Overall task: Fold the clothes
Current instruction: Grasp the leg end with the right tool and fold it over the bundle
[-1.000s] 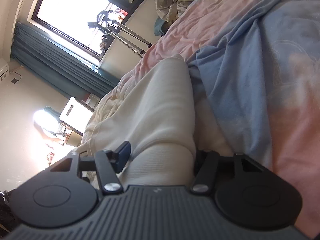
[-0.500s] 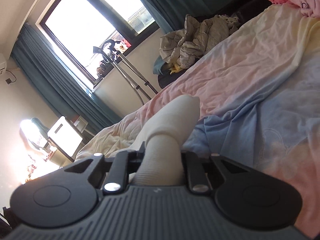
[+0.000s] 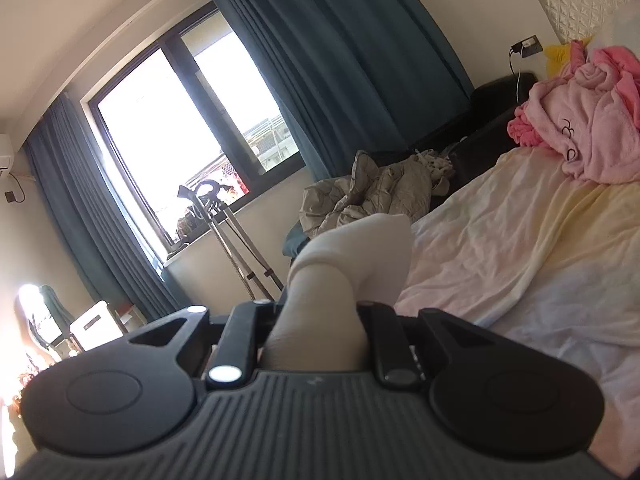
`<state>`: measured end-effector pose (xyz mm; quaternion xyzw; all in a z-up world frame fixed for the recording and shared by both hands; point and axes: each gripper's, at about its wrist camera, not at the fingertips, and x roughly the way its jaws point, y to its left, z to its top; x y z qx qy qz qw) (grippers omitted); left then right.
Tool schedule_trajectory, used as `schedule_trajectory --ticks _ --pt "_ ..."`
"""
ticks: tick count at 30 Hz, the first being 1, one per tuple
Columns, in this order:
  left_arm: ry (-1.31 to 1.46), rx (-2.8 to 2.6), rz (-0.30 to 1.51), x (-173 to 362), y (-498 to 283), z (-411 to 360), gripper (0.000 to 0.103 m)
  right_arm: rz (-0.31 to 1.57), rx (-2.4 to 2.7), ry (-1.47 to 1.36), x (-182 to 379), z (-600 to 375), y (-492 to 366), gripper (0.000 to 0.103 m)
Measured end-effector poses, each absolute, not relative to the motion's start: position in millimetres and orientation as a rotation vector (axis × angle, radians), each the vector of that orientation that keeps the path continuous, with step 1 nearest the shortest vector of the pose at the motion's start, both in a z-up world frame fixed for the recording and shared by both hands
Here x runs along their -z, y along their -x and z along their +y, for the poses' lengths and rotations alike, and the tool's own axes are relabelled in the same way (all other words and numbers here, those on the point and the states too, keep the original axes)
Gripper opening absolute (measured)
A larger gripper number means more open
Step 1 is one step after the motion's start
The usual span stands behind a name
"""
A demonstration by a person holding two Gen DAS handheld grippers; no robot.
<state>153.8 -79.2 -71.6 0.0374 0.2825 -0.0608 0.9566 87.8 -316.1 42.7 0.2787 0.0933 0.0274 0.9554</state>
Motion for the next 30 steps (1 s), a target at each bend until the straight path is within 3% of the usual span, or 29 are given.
schedule_trajectory --ticks 6,11,19,30 --pt "-0.104 0.164 0.577 86.1 -161.5 -116.7 0.096 0.132 -0.001 -0.478 -43.3 -331.1 -85.4 0.018" --pt "-0.127 0.22 0.623 74.1 -159.9 -96.1 0.096 0.128 -0.002 -0.442 -31.9 -324.4 -92.5 0.019" --pt "-0.147 0.182 0.53 30.3 -116.5 -24.2 0.097 0.129 0.02 -0.387 -32.3 -309.6 -94.5 0.019" --pt "0.265 -0.079 0.329 -16.8 -101.2 132.4 0.098 0.106 0.099 -0.059 -27.6 -198.8 -119.5 0.019"
